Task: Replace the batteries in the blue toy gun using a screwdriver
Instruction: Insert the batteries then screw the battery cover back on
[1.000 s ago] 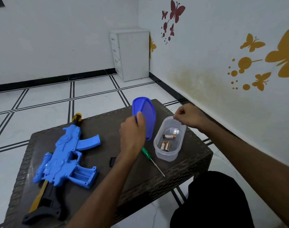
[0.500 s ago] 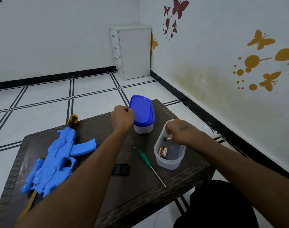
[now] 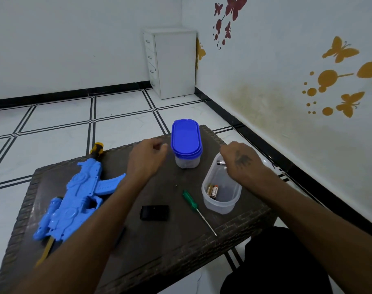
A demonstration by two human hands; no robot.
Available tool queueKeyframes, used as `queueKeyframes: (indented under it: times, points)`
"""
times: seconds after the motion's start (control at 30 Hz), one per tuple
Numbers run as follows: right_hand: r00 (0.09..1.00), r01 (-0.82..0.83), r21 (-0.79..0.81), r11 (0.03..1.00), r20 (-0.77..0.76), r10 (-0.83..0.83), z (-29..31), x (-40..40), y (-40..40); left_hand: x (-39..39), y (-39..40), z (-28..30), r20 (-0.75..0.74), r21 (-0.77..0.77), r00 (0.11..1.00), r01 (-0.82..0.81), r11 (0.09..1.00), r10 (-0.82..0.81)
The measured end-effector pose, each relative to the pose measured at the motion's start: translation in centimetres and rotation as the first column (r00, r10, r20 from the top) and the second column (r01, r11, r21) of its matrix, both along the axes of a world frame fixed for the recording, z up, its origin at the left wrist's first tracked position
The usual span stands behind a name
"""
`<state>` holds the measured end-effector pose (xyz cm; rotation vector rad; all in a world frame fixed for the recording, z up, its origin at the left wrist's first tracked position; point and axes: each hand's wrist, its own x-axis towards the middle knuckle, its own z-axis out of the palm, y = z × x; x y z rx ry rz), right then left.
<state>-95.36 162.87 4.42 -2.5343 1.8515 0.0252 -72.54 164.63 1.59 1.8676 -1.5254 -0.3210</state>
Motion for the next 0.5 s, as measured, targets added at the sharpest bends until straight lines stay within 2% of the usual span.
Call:
queueKeyframes:
  times: [0.1,0.23,0.37,0.5]
  points:
    - [0.999,-0.026,-0.075,0.997,0.045,0.03,1.0,1.0,1.0,2.6,4.0,0.5,0.029,-0.036,0.999,-0.025,0.999,0.026]
    - [0.972,-0.117,-0.15,0.982,0.187,0.144,1.1,3.8,2.6,6.7,8.9,0.0,0.023,0.007,0.992,-0.12,0.993,0.12]
    - [0.919,-0.228,-0.086,0.97,0.312,0.243,0.0,8.9,5.5,10.4,13.1,-1.6,0.099,0.053,0.981,-0.173,0.984,0.167]
    - [0.875,-0.313,-0.014,0.95,0.383,0.294,-1.8,13.7,7.7,12.5,15.6,-3.1,0.244,0.105,0.956,-0.191,0.976,0.161]
